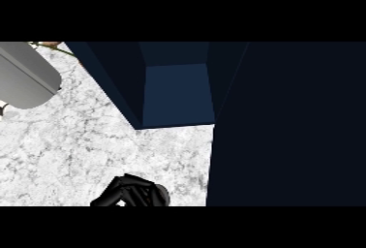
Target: Pick up the wine, place it into the cabinet and close the cabinet
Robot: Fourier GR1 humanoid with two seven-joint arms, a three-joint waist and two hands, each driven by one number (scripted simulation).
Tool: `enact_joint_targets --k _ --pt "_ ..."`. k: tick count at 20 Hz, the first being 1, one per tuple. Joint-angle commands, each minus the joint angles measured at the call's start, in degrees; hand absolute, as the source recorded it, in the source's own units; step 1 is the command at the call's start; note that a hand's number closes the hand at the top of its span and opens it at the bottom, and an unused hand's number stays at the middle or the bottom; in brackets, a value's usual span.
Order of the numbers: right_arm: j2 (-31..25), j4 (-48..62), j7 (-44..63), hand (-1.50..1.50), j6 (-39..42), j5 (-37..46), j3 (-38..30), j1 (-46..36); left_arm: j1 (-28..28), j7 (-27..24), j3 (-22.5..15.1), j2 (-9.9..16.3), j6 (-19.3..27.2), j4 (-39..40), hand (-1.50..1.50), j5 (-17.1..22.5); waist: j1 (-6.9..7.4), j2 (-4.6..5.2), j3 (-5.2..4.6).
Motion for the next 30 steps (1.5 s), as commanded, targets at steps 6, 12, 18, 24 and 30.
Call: enact_joint_targets --k 6,12,18,24,30 --pt "0.0 -2.5 1.4 -1.50 -0.6 -2.0 -0.5 0.4 -4.6 -2.4 -3.7 1.6 0.6 -5.6 1.50 3.3 0.44 0.50 0.14" --pt "0.0 -3.7 2.2 -1.50 -1.6 -2.2 -1.4 0.2 -6.9 -3.7 -4.1 3.7 0.6 -7.1 1.50 6.4 1.09 0.47 0.33" --pt "-1.0 -2.4 2.3 -1.50 -1.7 -2.7 -3.6 -1.5 -11.6 -5.1 -3.3 1.8 0.6 -5.3 1.50 10.0 1.00 0.73 0.44" --pt "-0.5 -3.4 2.6 -1.50 -2.3 -2.8 -3.7 -0.8 -18.8 -4.0 1.0 1.3 0.6 -2.6 1.50 16.4 0.36 0.84 0.57" --pt "-1.1 -1.9 -0.4 -1.50 0.3 -2.6 -5.1 0.9 -22.4 -4.9 1.2 -3.6 0.6 2.1 1.50 21.3 0.13 0.98 0.66"
